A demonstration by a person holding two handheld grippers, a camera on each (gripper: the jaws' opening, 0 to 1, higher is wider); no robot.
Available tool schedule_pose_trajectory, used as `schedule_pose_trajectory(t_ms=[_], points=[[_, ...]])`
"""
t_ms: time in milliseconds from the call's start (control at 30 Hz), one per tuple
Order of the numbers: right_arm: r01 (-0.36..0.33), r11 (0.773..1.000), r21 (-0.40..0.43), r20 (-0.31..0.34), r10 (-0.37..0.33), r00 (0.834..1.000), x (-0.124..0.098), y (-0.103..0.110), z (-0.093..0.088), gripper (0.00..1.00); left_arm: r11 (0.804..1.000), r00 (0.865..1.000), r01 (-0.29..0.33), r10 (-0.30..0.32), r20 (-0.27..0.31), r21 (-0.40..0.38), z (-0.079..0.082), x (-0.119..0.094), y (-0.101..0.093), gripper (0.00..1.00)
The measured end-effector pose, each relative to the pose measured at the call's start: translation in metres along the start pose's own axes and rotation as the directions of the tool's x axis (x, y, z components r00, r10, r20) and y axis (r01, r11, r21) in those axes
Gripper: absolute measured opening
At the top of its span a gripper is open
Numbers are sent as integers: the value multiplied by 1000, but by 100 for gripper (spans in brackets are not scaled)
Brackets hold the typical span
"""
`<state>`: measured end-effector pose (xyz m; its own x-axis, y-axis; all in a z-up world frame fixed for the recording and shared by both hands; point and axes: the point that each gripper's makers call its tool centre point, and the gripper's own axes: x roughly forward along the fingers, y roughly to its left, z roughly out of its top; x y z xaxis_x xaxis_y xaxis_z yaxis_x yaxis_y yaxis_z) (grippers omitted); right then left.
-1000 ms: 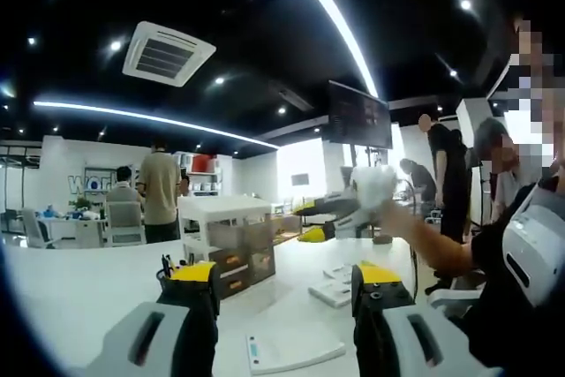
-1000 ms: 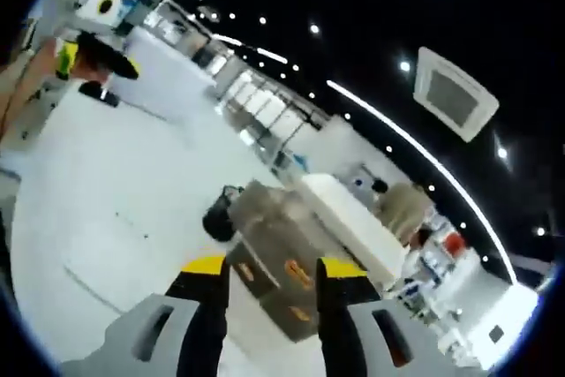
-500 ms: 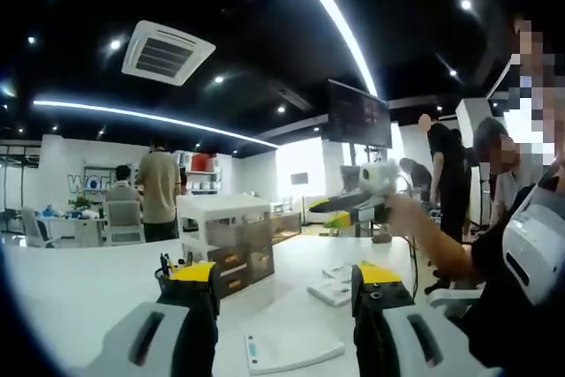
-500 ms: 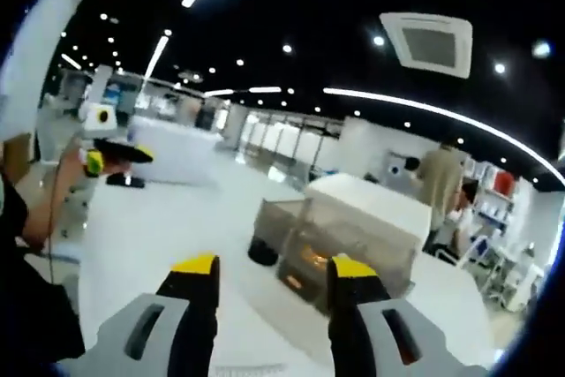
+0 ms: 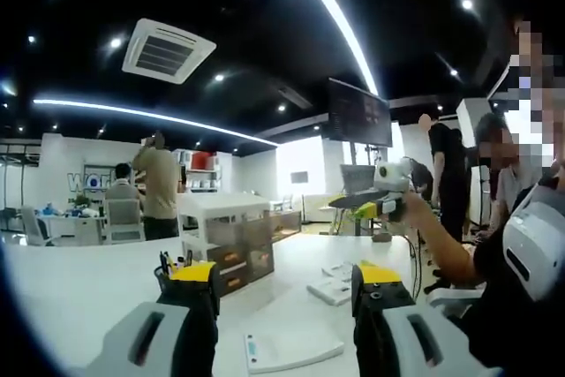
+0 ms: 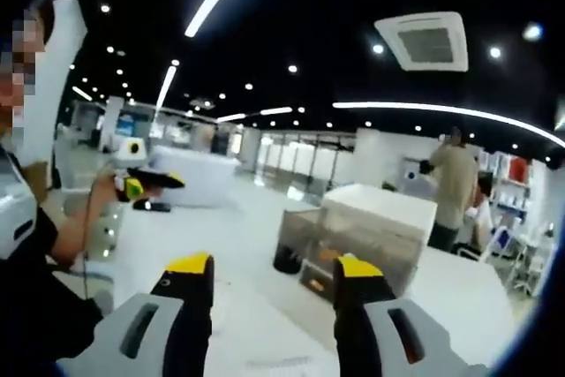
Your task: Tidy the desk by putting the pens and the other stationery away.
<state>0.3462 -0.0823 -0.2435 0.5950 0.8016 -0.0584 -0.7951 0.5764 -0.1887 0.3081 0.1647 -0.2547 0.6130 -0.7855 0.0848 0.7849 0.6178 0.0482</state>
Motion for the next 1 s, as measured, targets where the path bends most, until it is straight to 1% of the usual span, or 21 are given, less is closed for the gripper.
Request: schedule_pose_trajectory(t_ms=[167, 400, 567, 733, 1000], points=[[-14, 1000, 26, 14, 14, 1000, -8, 3, -8, 53, 1000, 1000, 2, -2, 0, 0, 0, 0, -2, 60], [-15, 997, 69, 28, 14, 1000, -15, 2, -20, 53, 1000, 1000, 4, -4, -4, -2, -2, 1, -3, 60], [-20, 995, 94, 28, 18, 999, -17, 2, -28, 54, 1000, 1000, 5, -5, -17, -6, -6, 2, -3, 60], [-24, 996, 87, 24, 22, 999, -20, 5, -26, 54, 1000, 1000, 6, -6, -16, -3, -5, 2, -4, 60], [-31, 996, 86, 61, 26, 998, -26, 7, -14, 54, 1000, 1000, 16, -16, -21, 0, -7, 6, -7, 60]])
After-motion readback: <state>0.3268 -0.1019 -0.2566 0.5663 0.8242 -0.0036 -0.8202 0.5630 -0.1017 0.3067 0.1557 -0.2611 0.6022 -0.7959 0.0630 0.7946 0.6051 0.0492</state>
